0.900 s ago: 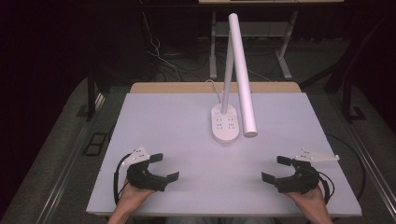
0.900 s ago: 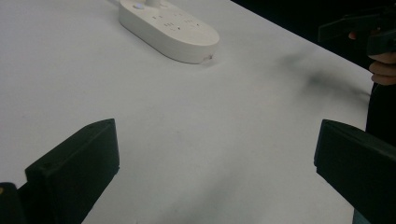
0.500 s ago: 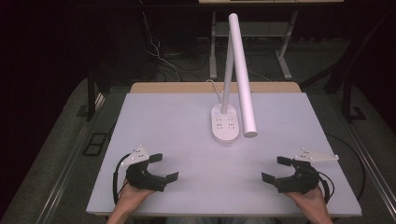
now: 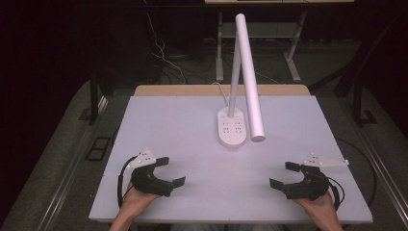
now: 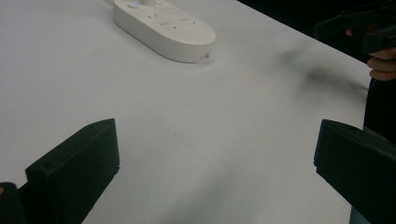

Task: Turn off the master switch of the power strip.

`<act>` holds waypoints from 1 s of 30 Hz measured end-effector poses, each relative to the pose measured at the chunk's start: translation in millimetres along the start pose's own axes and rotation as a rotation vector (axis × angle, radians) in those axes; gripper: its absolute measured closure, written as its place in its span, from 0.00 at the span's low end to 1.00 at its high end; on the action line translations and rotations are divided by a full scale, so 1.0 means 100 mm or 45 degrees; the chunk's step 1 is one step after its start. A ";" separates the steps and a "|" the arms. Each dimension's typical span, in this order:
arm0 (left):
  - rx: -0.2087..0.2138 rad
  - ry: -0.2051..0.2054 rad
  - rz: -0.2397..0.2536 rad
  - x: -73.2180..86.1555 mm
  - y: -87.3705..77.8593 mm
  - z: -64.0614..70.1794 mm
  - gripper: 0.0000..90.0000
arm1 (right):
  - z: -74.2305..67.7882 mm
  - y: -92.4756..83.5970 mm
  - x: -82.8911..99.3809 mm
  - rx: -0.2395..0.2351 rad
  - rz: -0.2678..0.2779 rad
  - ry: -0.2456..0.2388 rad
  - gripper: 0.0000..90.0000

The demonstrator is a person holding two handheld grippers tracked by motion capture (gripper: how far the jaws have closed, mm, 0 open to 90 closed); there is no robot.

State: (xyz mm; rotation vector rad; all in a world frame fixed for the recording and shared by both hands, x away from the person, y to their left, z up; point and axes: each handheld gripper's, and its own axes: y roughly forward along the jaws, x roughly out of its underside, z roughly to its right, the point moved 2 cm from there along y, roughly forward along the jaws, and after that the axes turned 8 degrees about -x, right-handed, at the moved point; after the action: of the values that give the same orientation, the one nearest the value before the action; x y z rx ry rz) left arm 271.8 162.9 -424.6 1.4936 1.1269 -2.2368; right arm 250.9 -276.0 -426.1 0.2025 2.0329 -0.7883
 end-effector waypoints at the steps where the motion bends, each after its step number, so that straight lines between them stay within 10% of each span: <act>1: 0.002 -0.002 -0.003 0.00 0.00 0.00 0.00 | 0.00 0.00 0.00 -0.001 -0.001 0.001 0.00; 30: 0.030 0.111 -0.138 -0.40 0.13 0.01 0.00 | 0.02 0.00 0.00 0.006 -0.004 -0.003 0.00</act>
State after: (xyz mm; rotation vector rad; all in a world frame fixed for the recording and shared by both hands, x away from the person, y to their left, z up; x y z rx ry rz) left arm 297.0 144.4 -396.4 1.5895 1.2393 -2.2828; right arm 251.9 -277.4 -426.6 0.2011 2.0301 -0.7948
